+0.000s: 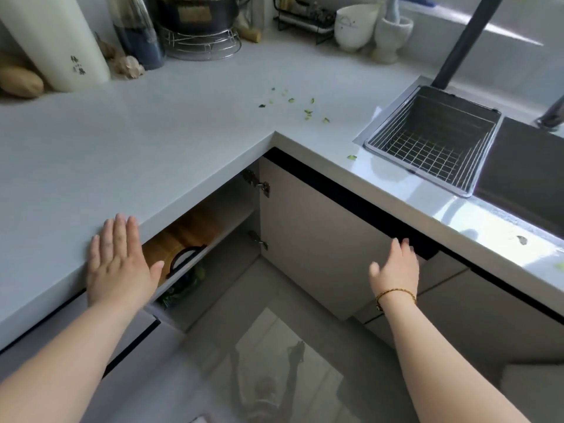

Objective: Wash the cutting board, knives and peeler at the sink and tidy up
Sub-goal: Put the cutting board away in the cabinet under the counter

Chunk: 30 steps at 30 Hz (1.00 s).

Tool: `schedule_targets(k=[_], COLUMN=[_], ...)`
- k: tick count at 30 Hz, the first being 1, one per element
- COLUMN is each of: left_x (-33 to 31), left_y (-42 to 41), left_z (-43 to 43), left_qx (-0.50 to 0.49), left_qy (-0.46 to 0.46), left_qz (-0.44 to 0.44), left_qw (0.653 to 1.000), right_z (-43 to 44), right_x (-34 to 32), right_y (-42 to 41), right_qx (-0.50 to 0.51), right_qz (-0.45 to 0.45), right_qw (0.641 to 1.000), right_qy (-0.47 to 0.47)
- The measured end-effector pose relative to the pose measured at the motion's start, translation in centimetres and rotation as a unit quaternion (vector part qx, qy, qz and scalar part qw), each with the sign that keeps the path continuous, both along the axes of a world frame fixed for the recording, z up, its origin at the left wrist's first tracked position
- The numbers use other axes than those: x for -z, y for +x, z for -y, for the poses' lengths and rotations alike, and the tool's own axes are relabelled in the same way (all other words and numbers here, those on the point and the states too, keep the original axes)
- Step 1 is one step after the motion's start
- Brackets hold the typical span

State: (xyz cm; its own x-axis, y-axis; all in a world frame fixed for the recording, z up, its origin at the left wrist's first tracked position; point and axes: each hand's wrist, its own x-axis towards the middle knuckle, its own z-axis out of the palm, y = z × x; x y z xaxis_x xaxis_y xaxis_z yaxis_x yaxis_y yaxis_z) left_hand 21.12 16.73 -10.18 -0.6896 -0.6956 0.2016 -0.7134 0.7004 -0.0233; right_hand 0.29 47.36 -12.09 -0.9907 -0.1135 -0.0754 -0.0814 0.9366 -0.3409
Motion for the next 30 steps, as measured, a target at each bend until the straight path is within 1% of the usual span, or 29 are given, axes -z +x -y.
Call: schedule_targets(k=[2,4,5,7,8,9,10,12,15,18,20,21,23,24,26,28,30], left_x=[0.0,-0.1,-0.2,-0.4,-0.4,-0.3,-0.3,-0.1,-0.1,0.0,-0.2,-0.3,-0.7,-0.9,-1.3,-1.6,-2.0], left_y=[-0.1,-0.3,-0.4,-0.4,-0.4,-0.3,-0.3,-0.3,-0.4,-0.3,-0.4,-0.4,-0.2,0.0,0.3,0.4,0.6], left_z=[-0.1,-0.3,-0.3,-0.2,-0.1,0.0,0.1,0.1,-0.1,-0.1,-0.2,-0.2,-0.3,-0.2,-0.1,-0.1,-0.1], left_qx=[-0.007,-0.017,-0.021,-0.029,-0.029,-0.026,-0.024,-0.022,-0.022,-0.017,-0.012,-0.011,-0.006,0.0,0.007,0.009,0.014], left_qy=[-0.008,-0.003,0.0,0.005,0.007,0.007,0.006,0.003,-0.002,0.009,0.011,0.012,0.016,0.021,0.035,0.043,0.052], left_qz=[0.005,0.014,0.022,0.05,0.059,0.065,0.065,0.057,0.044,0.04,0.044,0.052,0.071,0.078,0.087,0.1,0.123], left_qw=[1.0,1.0,1.0,0.998,0.998,0.998,0.998,0.998,0.999,0.999,0.999,0.999,0.997,0.997,0.996,0.994,0.991], right_z=[-0.4,-0.5,-0.6,-0.7,-0.9,-1.2,-1.5,-2.2,-3.2,-4.4,-5.1,-5.4,-6.0,-6.2,-5.8,-4.9,-3.0], right_x=[0.4,0.3,0.2,-0.5,-0.8,-0.9,-1.0,-1.4,-1.6,-1.7,-1.7,-1.7,-1.3,-1.3,-1.7,-2.4,-3.2], right_y=[-0.1,-0.4,-0.8,-1.5,-1.9,-2.5,-2.9,-3.3,-2.8,-2.0,-1.2,-0.5,1.1,2.1,3.8,5.4,6.6], right_qx=[0.092,0.172,0.229,0.354,0.39,0.403,0.394,0.35,0.307,0.28,0.28,0.28,0.277,0.272,0.275,0.27,0.224], right_qz=[-0.013,-0.012,-0.01,0.011,0.032,0.055,0.075,0.096,0.117,0.129,0.156,0.179,0.228,0.244,0.269,0.329,0.383], right_qw=[0.987,0.957,0.93,0.858,0.83,0.817,0.818,0.837,0.849,0.871,0.86,0.842,0.784,0.768,0.764,0.764,0.773], right_qy=[-0.127,-0.234,-0.286,-0.372,-0.397,-0.408,-0.412,-0.41,-0.413,-0.383,-0.396,-0.426,-0.507,-0.526,-0.518,-0.485,-0.454])
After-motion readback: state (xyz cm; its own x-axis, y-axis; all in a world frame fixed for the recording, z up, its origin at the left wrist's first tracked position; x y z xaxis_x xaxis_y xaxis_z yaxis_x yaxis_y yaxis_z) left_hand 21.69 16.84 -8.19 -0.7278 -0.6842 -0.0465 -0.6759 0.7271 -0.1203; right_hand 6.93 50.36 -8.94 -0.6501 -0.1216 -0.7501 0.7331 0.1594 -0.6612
